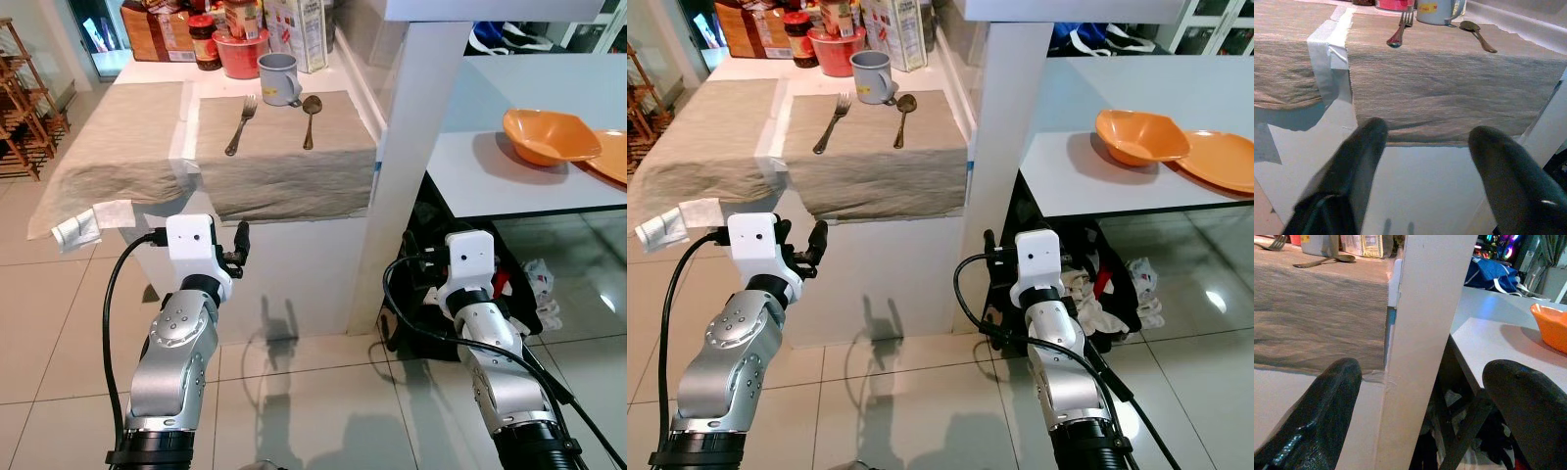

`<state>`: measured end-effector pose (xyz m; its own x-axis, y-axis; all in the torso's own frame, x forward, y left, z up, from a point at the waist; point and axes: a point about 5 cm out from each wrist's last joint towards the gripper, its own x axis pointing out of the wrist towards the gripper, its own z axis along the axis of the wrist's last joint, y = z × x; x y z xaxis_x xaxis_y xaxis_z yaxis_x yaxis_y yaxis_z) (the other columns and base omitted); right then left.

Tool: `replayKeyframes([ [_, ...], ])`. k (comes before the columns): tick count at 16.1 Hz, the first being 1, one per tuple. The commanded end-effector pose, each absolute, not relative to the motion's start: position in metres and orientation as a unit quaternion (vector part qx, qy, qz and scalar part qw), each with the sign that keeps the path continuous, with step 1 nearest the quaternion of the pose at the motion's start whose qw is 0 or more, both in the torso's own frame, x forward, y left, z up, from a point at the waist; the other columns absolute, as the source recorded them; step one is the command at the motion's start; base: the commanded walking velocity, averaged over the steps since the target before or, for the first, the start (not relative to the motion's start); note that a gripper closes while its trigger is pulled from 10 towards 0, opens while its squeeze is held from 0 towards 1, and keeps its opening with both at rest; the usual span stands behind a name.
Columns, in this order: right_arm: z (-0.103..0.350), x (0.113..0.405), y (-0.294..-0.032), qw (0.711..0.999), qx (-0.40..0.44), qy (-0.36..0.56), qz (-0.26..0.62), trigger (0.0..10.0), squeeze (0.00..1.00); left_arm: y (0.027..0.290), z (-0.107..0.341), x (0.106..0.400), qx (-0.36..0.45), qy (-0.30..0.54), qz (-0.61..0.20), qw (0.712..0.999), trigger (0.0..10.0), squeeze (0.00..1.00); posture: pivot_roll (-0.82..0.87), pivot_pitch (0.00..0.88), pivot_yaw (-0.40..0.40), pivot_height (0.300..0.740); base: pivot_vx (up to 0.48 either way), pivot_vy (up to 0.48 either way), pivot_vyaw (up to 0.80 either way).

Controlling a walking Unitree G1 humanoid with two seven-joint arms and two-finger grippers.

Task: Setting the table

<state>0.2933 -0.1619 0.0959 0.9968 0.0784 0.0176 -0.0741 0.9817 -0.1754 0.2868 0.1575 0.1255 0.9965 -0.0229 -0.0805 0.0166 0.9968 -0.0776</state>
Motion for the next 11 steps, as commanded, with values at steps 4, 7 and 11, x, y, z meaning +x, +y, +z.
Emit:
replayKeyframes([
  [4, 0.0970, 0.2987, -0.1557, 0.995, -0.082, -0.013, 0.049, 10.0, 0.00, 0.1631, 0.1269, 0.2863, -0.031, 0.038, 0.002, 0.999, 10.0, 1.00, -0.02, 0.000, 0.013, 0.740, 0.000, 0.000, 0.00],
  [7, 0.0978, 0.3013, -0.1545, 0.994, -0.092, -0.009, 0.055, 10.0, 0.00, 0.1651, 0.1278, 0.2881, -0.030, 0.036, 0.008, 0.999, 10.0, 1.00, -0.03, 0.000, 0.013, 0.740, 0.000, 0.000, 0.51],
  [11, 0.0962, 0.3041, -0.1578, 0.995, -0.095, -0.002, 0.043, 10.0, 0.00, 0.1628, 0.1309, 0.2908, -0.030, 0.031, 0.007, 0.999, 10.0, 0.00, -0.03, 0.000, 0.016, 0.740, 0.000, 0.000, 0.38],
])
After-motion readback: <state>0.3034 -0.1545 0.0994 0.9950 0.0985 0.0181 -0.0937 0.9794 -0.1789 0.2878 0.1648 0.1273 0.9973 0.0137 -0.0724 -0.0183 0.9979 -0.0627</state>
